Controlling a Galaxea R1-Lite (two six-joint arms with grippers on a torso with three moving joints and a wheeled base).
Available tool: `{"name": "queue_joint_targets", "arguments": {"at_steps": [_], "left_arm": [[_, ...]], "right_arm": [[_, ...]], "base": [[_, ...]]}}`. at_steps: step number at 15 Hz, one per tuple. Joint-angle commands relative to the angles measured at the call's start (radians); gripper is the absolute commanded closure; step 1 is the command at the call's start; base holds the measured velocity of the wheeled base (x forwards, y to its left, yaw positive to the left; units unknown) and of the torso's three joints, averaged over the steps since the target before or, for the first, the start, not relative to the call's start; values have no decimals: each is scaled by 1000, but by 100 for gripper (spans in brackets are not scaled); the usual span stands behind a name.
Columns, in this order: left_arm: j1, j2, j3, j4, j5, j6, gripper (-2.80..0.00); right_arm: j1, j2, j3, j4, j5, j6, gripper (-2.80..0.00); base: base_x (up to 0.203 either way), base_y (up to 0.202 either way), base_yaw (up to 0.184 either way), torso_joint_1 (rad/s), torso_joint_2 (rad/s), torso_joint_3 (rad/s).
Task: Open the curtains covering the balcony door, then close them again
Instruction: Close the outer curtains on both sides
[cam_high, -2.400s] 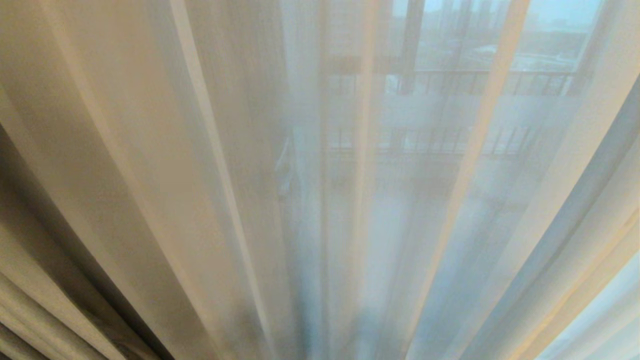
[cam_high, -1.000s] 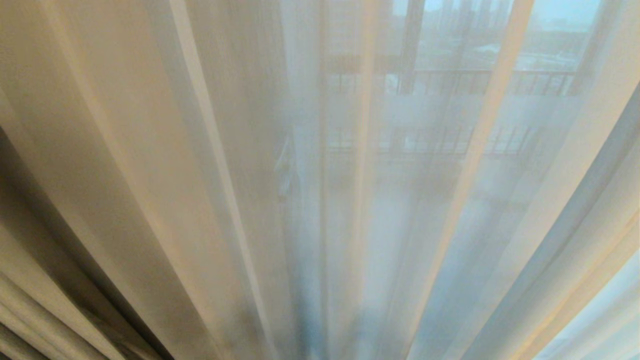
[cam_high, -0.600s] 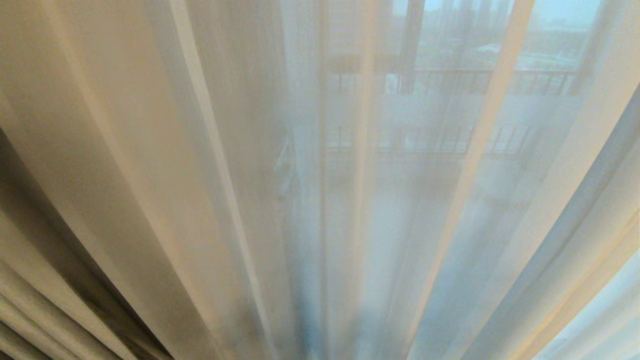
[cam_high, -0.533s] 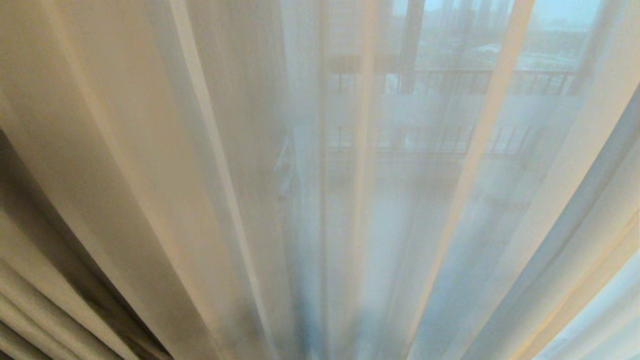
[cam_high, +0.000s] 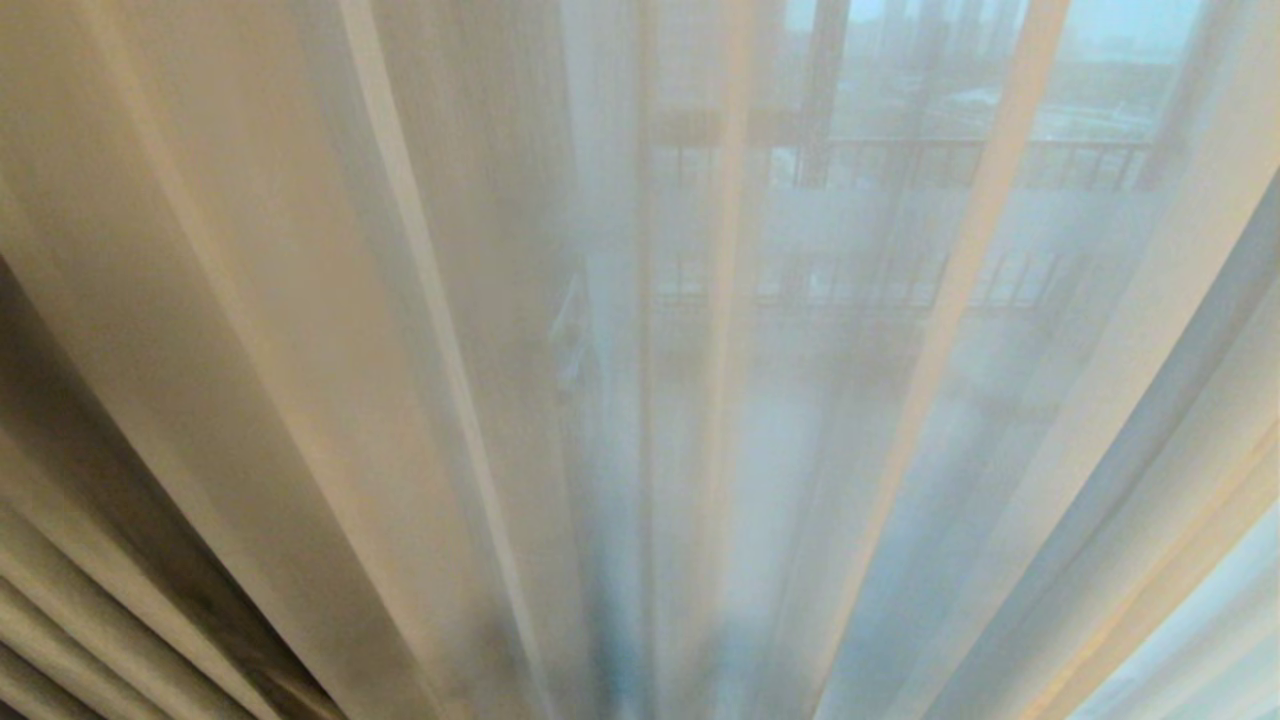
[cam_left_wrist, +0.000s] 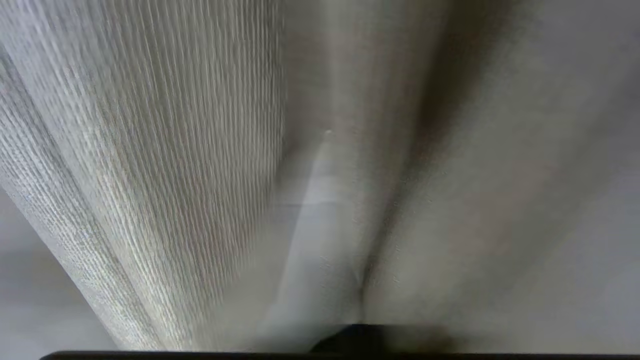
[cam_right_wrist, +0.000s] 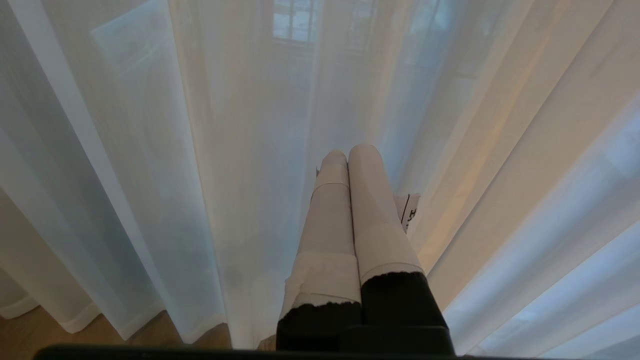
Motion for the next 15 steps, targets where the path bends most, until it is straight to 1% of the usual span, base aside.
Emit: {"name": "queue_joint_targets", "arguments": {"at_steps": [1,3,7,10,11,15], "left_arm": [[1,-15,-1,1,1,-2,0],[1,-30,2,1,1,-3,0],[-2,-73,15,8,0,-33,0],[-8,-129,26,85,1,-56,0],[-11,-151,38,95,1,-64,0],[-49,-274,152,99,1,-74,0]], "right_arm": [[0,1,0,0,2,-1,0],[0,1,0,0,2,-1,0],[0,1,0,0,2,-1,0],[0,1,0,0,2,-1,0],[0,1,0,0,2,-1,0],[0,1,0,0,2,-1,0]], "base": [[0,0,0,0,0,0],[0,0,0,0,0,0],[0,0,0,0,0,0],[0,0,0,0,0,0],[0,0,0,0,0,0],[0,0,0,0,0,0]]}}
